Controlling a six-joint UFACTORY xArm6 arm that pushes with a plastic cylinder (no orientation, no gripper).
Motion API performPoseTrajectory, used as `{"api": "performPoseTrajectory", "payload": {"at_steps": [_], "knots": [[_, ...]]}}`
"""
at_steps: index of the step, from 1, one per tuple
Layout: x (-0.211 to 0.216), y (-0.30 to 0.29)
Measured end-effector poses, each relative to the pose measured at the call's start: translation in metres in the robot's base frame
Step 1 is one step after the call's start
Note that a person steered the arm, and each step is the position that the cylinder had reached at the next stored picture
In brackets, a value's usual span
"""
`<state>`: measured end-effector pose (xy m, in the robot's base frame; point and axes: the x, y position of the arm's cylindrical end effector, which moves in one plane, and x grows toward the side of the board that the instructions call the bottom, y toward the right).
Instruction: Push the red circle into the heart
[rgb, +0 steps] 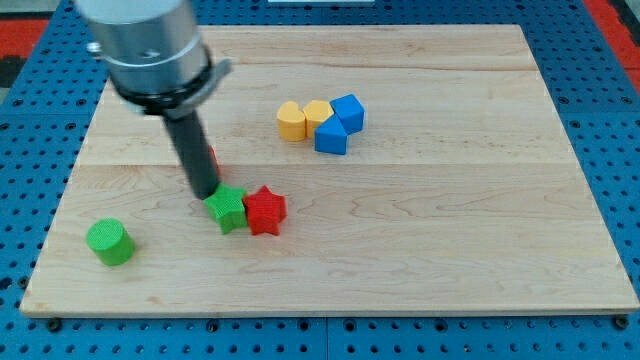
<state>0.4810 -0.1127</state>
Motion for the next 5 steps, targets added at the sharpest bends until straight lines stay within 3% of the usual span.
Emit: {"api": "performPoseTrajectory", "payload": {"at_steps": [3, 4, 5], "knots": [[0.012, -0.043], [-0.021, -0.044], [-0.064, 0.008]]}}
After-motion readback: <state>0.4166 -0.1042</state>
